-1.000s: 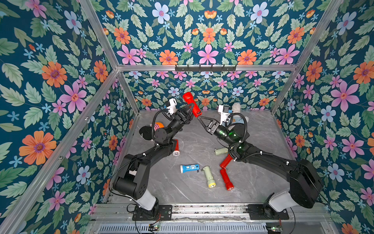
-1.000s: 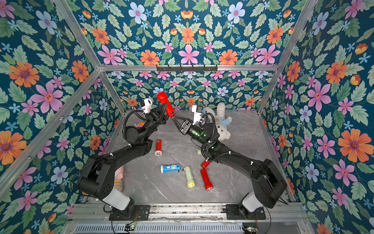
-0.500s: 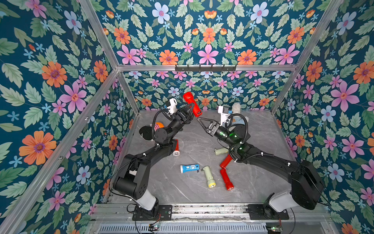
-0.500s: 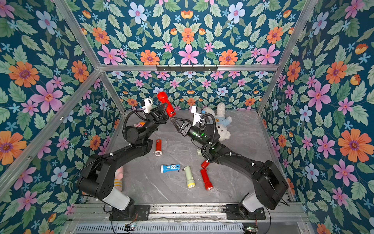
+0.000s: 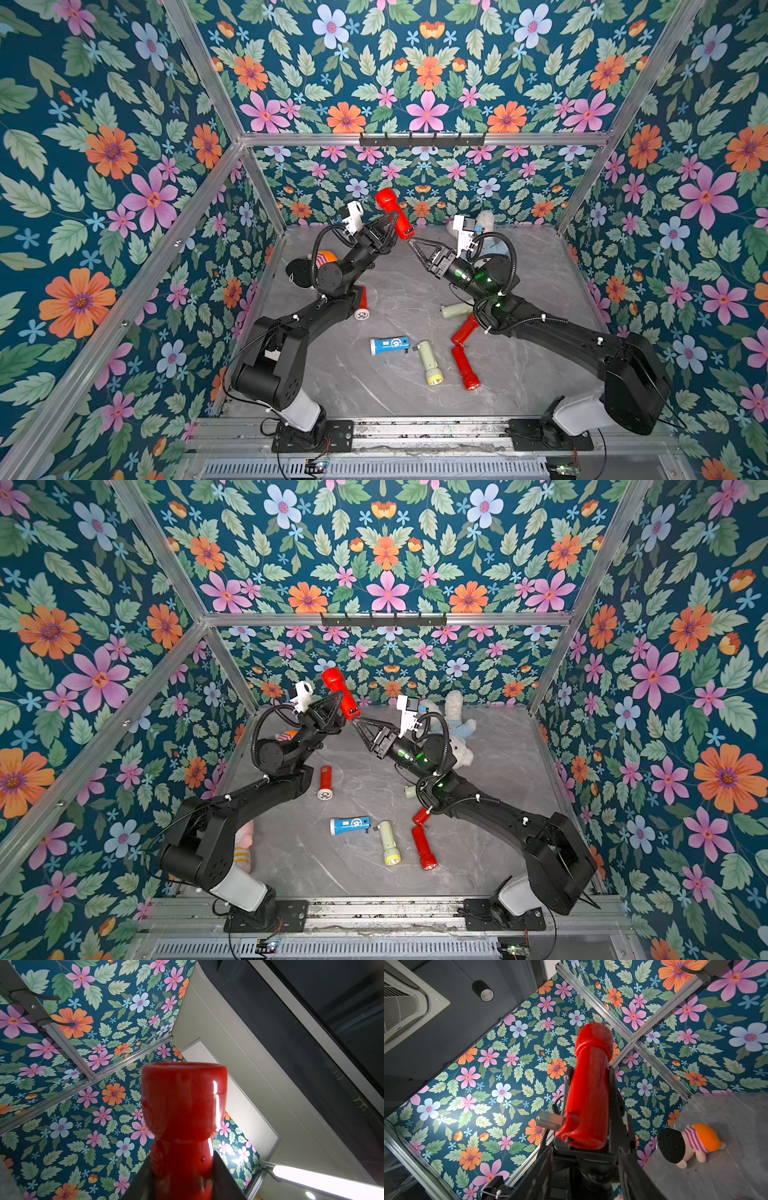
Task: Close the plug at the bottom of the flashlight
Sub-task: Close the plug of the flashlight.
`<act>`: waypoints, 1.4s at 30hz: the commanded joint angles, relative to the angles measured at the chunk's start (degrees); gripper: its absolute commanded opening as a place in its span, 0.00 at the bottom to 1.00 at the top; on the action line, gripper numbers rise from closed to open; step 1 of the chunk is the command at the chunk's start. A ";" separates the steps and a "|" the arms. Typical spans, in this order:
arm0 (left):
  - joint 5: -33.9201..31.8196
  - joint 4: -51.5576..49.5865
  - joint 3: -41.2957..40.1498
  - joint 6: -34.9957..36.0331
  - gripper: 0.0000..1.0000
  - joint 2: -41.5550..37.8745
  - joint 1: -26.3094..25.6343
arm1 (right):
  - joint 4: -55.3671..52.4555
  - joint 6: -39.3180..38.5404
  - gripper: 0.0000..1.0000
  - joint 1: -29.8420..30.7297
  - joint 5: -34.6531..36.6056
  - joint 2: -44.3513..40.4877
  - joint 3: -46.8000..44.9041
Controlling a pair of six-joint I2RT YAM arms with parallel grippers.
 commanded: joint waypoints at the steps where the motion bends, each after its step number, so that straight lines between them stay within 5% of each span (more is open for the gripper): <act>1: 0.55 8.11 0.22 -0.65 0.32 -0.70 -0.05 | 2.89 0.35 0.52 -0.25 -0.16 0.90 1.17; 26: 0.49 8.11 0.73 -1.21 0.32 -2.59 -0.05 | 6.76 4.89 0.18 -1.75 -4.10 6.87 6.06; 33: 0.33 8.11 0.56 -1.61 0.32 -2.59 -0.25 | 6.55 5.83 0.00 -1.96 -5.42 8.37 7.54; 42: 1.15 7.46 -1.21 -1.02 0.32 -2.89 0.77 | -0.03 4.24 0.01 -2.36 -6.03 7.69 5.49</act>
